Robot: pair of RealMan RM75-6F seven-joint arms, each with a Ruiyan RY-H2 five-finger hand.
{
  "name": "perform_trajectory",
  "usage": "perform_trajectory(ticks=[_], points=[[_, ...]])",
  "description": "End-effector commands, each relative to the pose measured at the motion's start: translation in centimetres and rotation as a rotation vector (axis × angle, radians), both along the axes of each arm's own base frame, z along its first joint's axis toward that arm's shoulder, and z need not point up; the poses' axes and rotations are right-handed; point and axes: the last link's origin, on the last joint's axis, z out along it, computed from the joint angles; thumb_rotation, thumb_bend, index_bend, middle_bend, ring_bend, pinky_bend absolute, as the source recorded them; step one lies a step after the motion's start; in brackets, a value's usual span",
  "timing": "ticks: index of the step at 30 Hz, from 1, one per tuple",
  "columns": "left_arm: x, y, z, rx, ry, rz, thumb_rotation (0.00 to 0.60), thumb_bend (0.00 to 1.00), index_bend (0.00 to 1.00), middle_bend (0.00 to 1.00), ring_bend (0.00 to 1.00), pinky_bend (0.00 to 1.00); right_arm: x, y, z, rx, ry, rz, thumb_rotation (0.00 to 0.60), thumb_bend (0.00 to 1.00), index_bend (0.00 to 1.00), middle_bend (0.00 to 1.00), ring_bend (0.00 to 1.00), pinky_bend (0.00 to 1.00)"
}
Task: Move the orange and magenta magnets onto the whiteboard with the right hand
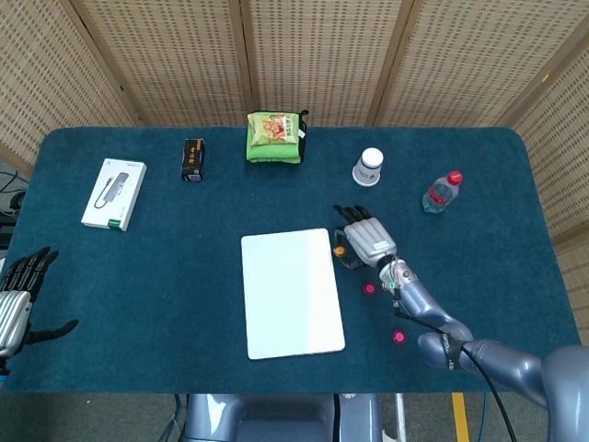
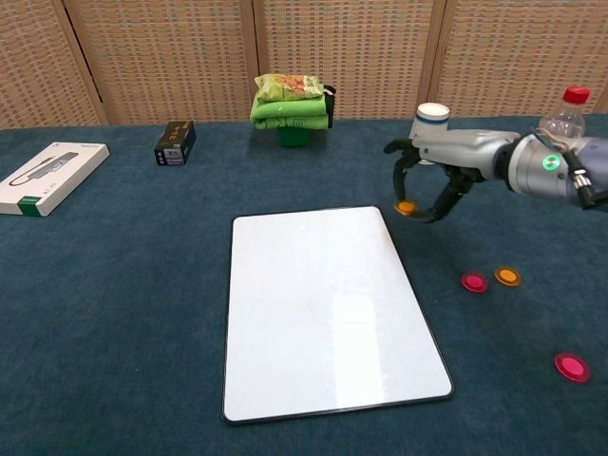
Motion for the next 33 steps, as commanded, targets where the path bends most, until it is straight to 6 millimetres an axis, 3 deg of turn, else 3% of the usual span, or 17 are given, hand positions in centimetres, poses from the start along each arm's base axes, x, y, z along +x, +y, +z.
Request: perform_trajectory(ticks=[1,7,11,13,17,24,27,33], points=[[0.0,0.0,0.0,0.0,0.0,0.0,0.6,0.0,0.0,0.0,0.0,0.0,2.1,-0.1,-0.5,0.01,-0.012,0.027,0.6,0.4,0.5,0.0,0.0,0.0],[-0.1,0.0,0.1,-0.002,-0.005,0.004,0.6,0.0,0.0,0.0,0.0,0.0,6.0,0.5,-3.5,0.031,-0.003,0.092,0.6,0.39,0.48,0.0,0.0,0.0],[-0.1,0.0,0.1,-0.003,-0.009,0.004,0.6,0.0,0.0,0.0,0.0,0.0,7.0,0.7,-4.2,0.003,-0.016,0.089,0.6,0.15,0.25,0.0,0.0,0.0],[-0.2,-0.1,0.1,-0.003,-0.01,0.004,0.6,0.0,0.0,0.0,0.0,0.0,6.9,0.7,-3.8,-0.019,-0.014,0.09,0.6,0.13,0.19,0.0,0.0,0.0],[-0.2,-0.1,0.2,-0.004,-0.012,0.003,0.6,0.0,0.0,0.0,0.0,0.0,5.1,1.0,-1.8,-0.055,0.019,0.086,0.6,0.14,0.18,0.0,0.0,0.0],[-0.1,-0.1,0.1,-0.005,-0.01,-0.002,0.6,0.0,0.0,0.0,0.0,0.0,-1.4,4.0,1.6,-0.08,0.08,0.043,0.6,0.2,0.26,0.0,0.0,0.0],[0.0,-0.1,0.1,-0.002,0.001,-0.008,0.6,0.0,0.0,0.0,0.0,0.0,-4.2,5.4,2.1,-0.083,0.073,-0.011,0.6,0.21,0.29,0.0,0.0,0.0],[0.1,-0.1,0.0,0.015,0.033,-0.028,0.6,0.0,0.0,0.0,0.0,0.0,-7.2,6.9,2.1,-0.084,0.068,-0.051,0.6,0.21,0.29,0.0,0.0,0.0]])
